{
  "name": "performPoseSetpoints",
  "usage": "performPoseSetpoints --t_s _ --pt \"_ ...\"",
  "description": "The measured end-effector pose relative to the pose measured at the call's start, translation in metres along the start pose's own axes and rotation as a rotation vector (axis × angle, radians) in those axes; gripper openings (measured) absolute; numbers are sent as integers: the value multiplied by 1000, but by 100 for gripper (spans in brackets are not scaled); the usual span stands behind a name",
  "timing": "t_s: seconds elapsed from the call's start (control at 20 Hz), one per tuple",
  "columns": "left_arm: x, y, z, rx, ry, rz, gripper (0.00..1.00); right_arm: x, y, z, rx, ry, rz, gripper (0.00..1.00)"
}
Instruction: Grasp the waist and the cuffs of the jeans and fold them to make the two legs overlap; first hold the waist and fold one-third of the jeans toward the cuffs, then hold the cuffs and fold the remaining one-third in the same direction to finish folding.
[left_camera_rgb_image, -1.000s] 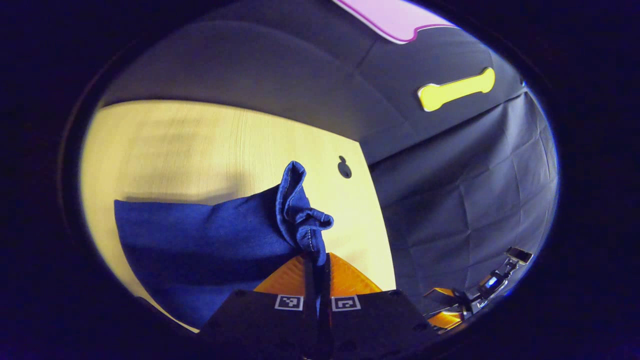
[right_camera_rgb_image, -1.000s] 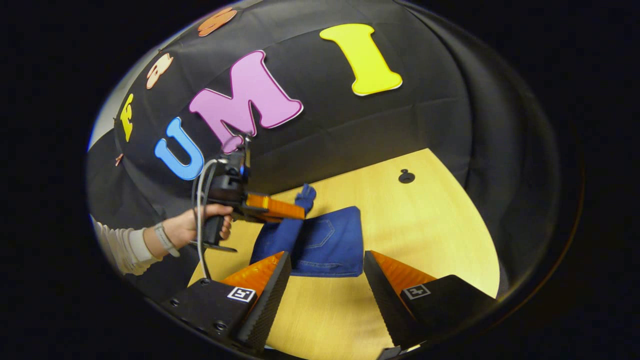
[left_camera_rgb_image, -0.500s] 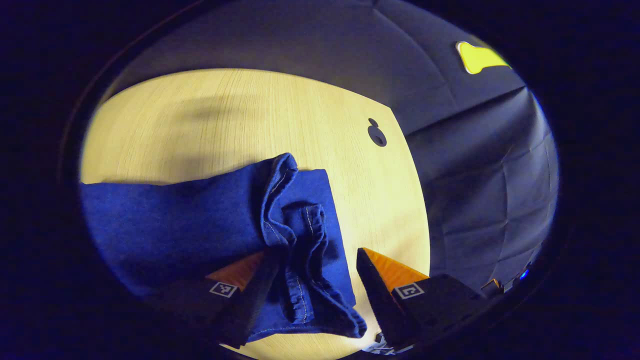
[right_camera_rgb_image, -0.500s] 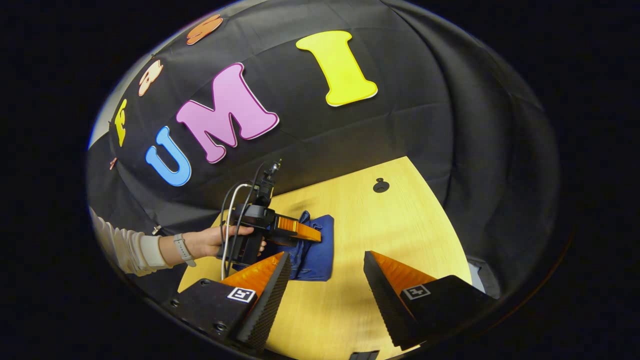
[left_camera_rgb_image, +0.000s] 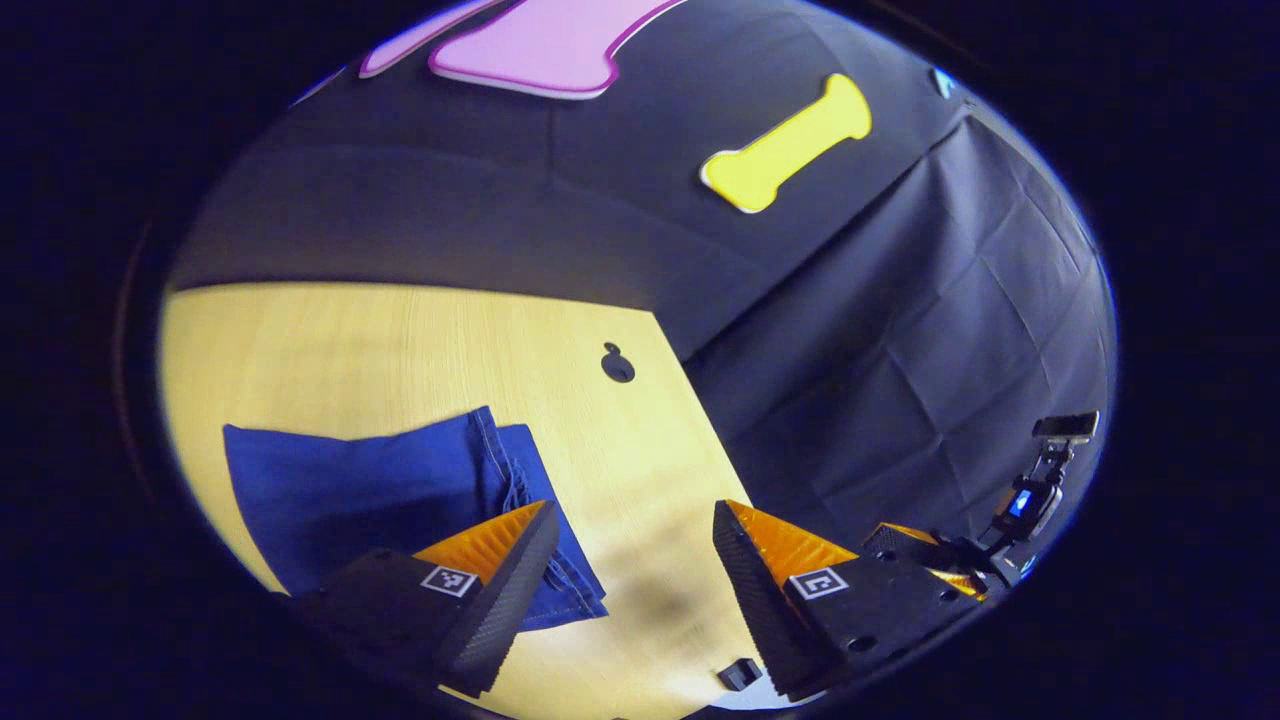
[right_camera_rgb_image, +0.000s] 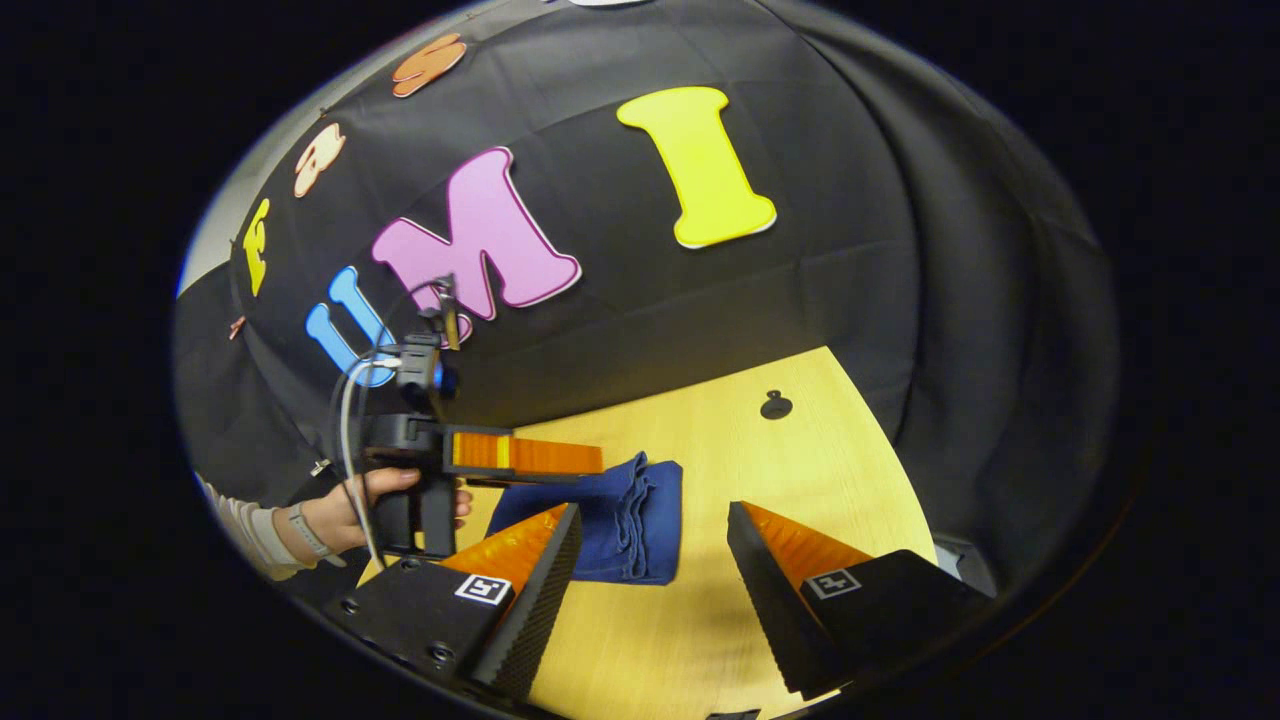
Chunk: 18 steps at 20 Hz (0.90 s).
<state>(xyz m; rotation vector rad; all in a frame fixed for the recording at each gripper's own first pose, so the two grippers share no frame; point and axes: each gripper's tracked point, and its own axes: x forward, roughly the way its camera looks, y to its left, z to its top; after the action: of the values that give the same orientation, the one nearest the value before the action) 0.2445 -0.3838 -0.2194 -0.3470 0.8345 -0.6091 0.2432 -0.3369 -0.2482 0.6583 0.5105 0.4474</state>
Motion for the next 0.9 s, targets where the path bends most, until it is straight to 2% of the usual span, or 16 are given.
performPoseSetpoints --t_s 0.1,0.25,0.35,0.4,0.5,0.6,0.75,0.9 --pt "-50 -11 3 54 -116 37 97 -17 18 11 -39 -52 -22 90" --pt "-144 -10 -10 152 -276 136 97 -53 53 30 -91 -134 -41 90" --pt "-211 -14 -30 229 -357 210 97 -81 80 47 -140 -203 -44 94" --pt "-242 -25 -59 258 -384 245 97 -96 96 53 -159 -230 -40 95" --pt "-297 -35 -87 286 -448 296 96 -122 128 60 -170 -273 -18 95" --pt "-344 -47 -98 292 -529 323 96 -149 155 62 -180 -305 -11 95" --pt "-404 -57 -112 324 -630 373 96 -176 173 66 -238 -351 -46 95" --pt "-432 -68 -128 320 -693 373 96 -209 209 75 -254 -426 -23 96"
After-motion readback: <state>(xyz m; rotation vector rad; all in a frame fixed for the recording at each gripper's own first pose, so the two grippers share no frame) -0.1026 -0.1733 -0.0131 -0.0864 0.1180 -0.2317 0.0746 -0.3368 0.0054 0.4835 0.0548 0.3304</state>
